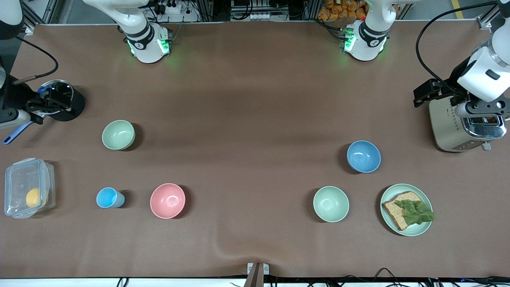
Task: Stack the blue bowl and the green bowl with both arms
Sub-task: 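Reach the right gripper to the green bowl while the left gripper reaches the blue bowl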
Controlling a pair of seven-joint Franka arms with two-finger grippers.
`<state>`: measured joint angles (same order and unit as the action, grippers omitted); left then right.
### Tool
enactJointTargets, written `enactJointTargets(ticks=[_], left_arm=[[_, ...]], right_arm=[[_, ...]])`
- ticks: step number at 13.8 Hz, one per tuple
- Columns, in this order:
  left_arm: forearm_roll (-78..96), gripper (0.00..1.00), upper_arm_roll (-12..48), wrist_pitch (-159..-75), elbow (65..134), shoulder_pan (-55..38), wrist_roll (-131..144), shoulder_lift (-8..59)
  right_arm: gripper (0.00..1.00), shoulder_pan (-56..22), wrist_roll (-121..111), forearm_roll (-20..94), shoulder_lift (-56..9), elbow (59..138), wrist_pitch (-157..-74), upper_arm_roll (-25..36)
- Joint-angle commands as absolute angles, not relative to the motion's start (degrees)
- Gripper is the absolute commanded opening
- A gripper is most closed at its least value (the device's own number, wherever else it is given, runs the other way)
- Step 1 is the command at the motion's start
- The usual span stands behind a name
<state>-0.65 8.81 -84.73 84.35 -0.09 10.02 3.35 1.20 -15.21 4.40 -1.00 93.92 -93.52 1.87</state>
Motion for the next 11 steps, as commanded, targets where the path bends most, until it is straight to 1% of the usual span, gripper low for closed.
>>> enactJointTargets(ticks=[1, 4, 5, 8, 9, 10, 11], left_arm=[[-0.4, 1.00, 9.0, -84.0, 84.2, 0.1, 8.4, 3.3], [-0.5, 1.00, 8.7, -84.1, 84.2, 0.2, 7.2, 3.3], [-0.5, 1.00, 8.5, -84.3, 84.2, 0.3, 7.2, 3.3], [-0.5, 1.00, 8.5, -84.7, 84.5, 0.1, 7.2, 4.5], [-0.5, 1.00, 8.5, -85.3, 84.5, 0.0, 7.2, 5.4], [-0.5, 1.00, 8.5, -86.0, 84.6, 0.0, 7.2, 6.3], [-0.5, 1.00, 8.5, -86.8, 85.1, 0.0, 7.2, 7.5]], right_arm=[[1.00, 1.4, -14.6, 4.1, -1.9, 91.9, -92.3, 1.2], [1.00, 1.8, -14.7, 4.2, -2.0, 91.9, -92.3, 1.2], [1.00, 2.2, -14.8, 4.5, -3.2, 91.9, -92.3, 1.2], [1.00, 2.0, -14.8, 4.1, -11.0, 90.5, -92.7, 1.3], [1.00, 1.8, -14.8, 4.0, -14.7, 90.4, -92.7, 1.3], [1.00, 2.5, -14.7, 4.4, -16.4, 90.2, -92.3, 1.3], [1.00, 2.9, -14.9, 4.6, -16.7, 90.2, -92.3, 1.4]])
